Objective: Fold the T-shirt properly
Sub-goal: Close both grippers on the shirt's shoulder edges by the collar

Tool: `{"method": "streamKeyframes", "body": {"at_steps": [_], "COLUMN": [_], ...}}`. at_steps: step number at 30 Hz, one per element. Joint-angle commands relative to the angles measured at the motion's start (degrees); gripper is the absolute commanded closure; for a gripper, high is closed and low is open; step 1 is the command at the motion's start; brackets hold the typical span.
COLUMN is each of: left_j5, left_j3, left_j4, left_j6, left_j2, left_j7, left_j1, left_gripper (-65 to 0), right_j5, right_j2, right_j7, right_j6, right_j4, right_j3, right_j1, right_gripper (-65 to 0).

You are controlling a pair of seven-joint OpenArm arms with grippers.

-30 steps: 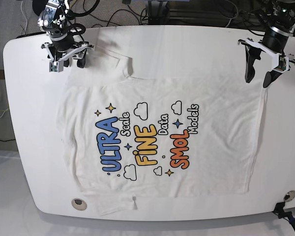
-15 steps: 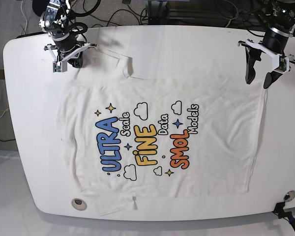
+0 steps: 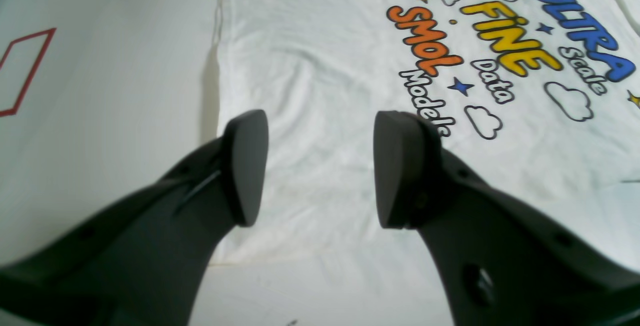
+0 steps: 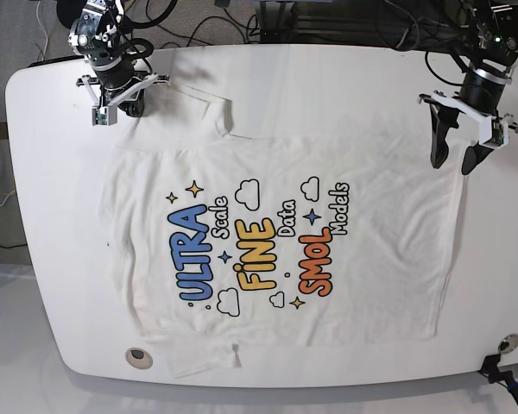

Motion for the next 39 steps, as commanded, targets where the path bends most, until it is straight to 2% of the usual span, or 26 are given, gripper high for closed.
{"method": "streamKeyframes", "body": {"at_steps": [1, 5, 13, 20, 24, 26, 30, 31, 39], "left_j5": [-0.55, -2.89, -8.31, -8.49, -7.94, -7.49, -6.79, -6.77, -4.14], "left_j3": [-0.23, 0.19, 0.00, 0.62, 5.06, 6.33, 6.28, 6.40, 7.86], "left_j4": [1.01, -0.37, -10.75, -21.84, -25.54, -25.94, -25.21, -26.80, -32.80], "left_j6": [0.70, 0.64, 0.37, 0.03, -0.07, -0.11, -0.14, 0.40, 0.46], "left_j2": [-0.50, -1.20, -5.71, -12.23, -14.18, -14.08, -13.42, -13.40, -13.12], "left_j7": [-0.99, 0.29, 0.93, 2.28, 1.99, 1.75, 1.61, 2.35, -0.81], "left_j1": [-0.18, -1.01, -3.33, -7.67, -8.77, -9.01, -9.40, -9.18, -9.72], "left_gripper": [-30.9, -31.9, -33.2, -34.8, -35.1, -34.9, -34.7, -35.2, -36.1], "right_j5": [-0.77, -0.87, -1.08, -1.21, -0.31, 0.62, 1.77, 1.26, 1.42], "right_j2": [0.00, -0.15, -0.25, -0.52, -0.64, -0.68, -0.89, -1.05, -0.85], "right_j7": [-0.67, -0.51, 0.30, 0.67, 1.54, 1.40, -1.32, -0.64, -1.18], "right_j6": [-0.38, -0.26, -0.22, -0.11, -0.07, -0.03, 0.20, 0.37, 0.64], "right_j4": [-0.08, -1.07, -1.71, -2.22, -2.26, -2.02, -1.51, -1.80, -1.73], "right_j3": [0.04, -0.05, -0.35, -2.91, -2.35, -2.16, -0.81, -1.54, -1.56], "right_j1": [-0.06, 0.16, 0.36, 0.68, 0.75, 0.66, 1.14, 0.61, -0.08], "right_gripper": [0.0, 0.0, 0.0, -0.7, -22.7, -28.2, -30.6, -28.9, -28.7]}}
